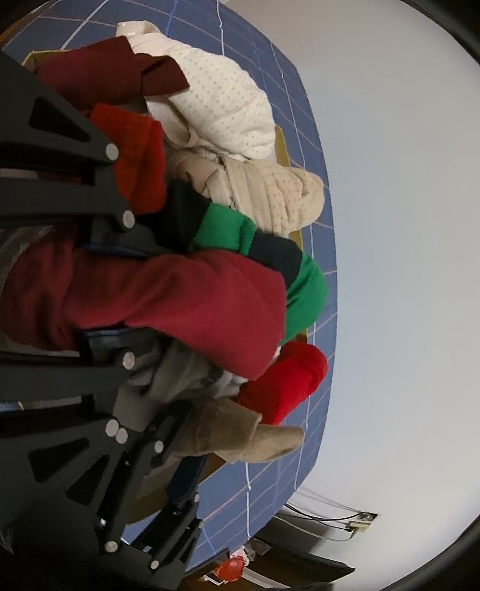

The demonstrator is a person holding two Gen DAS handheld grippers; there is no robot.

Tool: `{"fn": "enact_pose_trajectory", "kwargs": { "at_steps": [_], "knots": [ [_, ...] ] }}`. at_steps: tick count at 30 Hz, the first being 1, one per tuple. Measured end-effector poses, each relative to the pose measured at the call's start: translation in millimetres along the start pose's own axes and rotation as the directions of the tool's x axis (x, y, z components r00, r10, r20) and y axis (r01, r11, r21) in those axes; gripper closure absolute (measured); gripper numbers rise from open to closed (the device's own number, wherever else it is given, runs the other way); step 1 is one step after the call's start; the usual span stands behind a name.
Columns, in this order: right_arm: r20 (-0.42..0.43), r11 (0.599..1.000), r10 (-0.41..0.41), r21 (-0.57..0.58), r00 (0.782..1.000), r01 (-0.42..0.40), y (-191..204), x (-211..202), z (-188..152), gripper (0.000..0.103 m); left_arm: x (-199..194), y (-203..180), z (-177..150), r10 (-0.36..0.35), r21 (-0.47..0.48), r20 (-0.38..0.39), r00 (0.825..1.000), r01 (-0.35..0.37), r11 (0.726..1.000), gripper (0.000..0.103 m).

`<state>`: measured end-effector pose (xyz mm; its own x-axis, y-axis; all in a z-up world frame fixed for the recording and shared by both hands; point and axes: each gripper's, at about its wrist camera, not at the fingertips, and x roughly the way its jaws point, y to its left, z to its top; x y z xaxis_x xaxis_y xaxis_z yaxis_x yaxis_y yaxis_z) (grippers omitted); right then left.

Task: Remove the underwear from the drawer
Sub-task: 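Lower both held items into the tray beside the other clothes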

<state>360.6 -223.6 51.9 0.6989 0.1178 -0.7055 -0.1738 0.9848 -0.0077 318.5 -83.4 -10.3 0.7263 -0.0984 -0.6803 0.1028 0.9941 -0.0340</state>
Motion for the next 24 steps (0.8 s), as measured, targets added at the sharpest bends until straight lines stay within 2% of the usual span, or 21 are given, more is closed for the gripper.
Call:
{"fn": "enact_pose_trajectory", "kwargs": {
  "at_steps": [2,5,10,18,24],
  "knots": [
    [-0.039,0.999,0.031,0.041,0.999,-0.03,-7,6,-1,0.058,0,-3,-3,0.013,0.009,0.013,1.0,-0.013,1.0,0.074],
    [-0.034,0.999,0.026,0.045,0.999,-0.024,-9,5,-4,0.058,0,-6,-8,0.024,0.01,0.037,0.999,-0.024,1.0,0.072],
    [-0.016,0.997,0.04,0.06,0.999,-0.039,-14,2,-8,0.058,1,6,-8,-0.016,-0.043,0.022,1.0,0.017,0.999,0.061],
    [-0.011,0.999,0.008,0.031,1.0,-0.008,-9,-1,-11,0.058,1,8,-13,-0.022,-0.059,0.023,0.999,0.024,0.998,0.06],
    [0.009,0.998,0.031,0.045,0.999,-0.031,-12,-7,-14,0.058,1,11,-11,-0.033,-0.068,0.03,0.999,0.035,0.997,0.058]
  ]
}}
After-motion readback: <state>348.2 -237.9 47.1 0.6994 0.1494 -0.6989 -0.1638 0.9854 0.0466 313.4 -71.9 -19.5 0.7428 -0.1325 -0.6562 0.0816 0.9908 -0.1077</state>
